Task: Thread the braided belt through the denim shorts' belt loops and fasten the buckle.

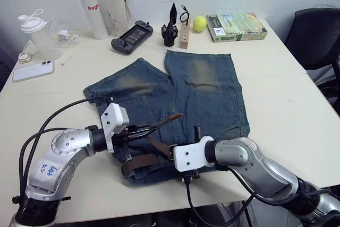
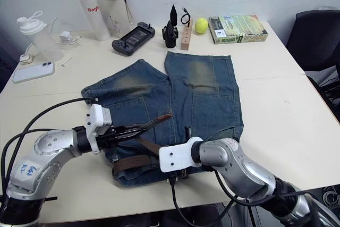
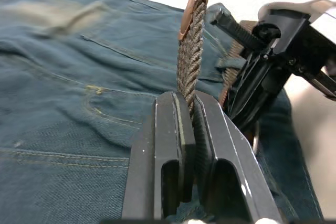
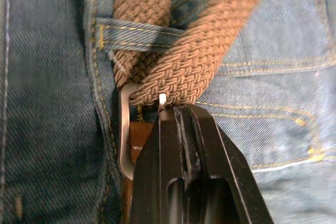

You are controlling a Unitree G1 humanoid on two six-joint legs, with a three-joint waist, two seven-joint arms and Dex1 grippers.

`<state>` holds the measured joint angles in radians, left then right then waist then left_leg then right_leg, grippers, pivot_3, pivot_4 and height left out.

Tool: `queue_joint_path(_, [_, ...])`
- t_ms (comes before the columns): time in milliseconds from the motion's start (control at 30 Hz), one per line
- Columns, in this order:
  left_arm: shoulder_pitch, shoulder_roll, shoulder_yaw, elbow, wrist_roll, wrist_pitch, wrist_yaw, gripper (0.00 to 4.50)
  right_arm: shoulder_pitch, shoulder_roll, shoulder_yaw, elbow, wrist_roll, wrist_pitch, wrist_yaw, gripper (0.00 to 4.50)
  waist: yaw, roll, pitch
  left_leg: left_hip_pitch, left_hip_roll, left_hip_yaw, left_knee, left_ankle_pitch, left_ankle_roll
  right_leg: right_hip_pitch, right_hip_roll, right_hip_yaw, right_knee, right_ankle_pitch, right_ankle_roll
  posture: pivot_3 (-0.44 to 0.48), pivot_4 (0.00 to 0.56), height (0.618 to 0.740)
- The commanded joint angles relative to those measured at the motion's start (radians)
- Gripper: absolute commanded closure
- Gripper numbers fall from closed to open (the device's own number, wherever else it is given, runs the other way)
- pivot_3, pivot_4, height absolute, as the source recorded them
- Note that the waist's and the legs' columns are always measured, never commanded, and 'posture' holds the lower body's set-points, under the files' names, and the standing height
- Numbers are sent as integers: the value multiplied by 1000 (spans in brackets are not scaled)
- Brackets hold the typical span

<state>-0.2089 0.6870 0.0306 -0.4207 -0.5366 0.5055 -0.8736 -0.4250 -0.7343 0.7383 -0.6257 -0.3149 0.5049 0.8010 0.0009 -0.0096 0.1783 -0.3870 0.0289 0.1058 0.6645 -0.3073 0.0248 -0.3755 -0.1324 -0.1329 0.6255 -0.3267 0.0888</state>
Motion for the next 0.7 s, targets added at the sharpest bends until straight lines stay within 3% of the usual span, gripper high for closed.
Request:
queue_joint_path(33, [-125,16,-24,71,-19,-16,-98,4500,132,-58,82,99,-73,22,42,4466,1,-2,-2,0,0,0,0,0,0,0,0,0,0,0,0,0,150,724])
queue_joint_path(267, [-358,-55,-105,255,3,-48,-194,4500,200,-50,44,86,-89,51,86,4466,24,-3,-5,1,-1,0,1,0,0,2,0,0,0,0,0,0,150,724])
queue_joint_path(400, [-540,-175,-195,426,89,-143,-213,4500,214,-45,32,84,-71,65,115,4466,31,-4,-6,0,-2,0,2,1,1,2,1,-1,1,0,0,0,150,724])
queue_joint_path(700, [-755,-441,-314,738,228,-314,-229,4500,228,-39,18,98,-87,20,134,4466,38,-5,-6,-1,-8,0,3,3,7,3,1,-2,-1,3,6,0,150,724])
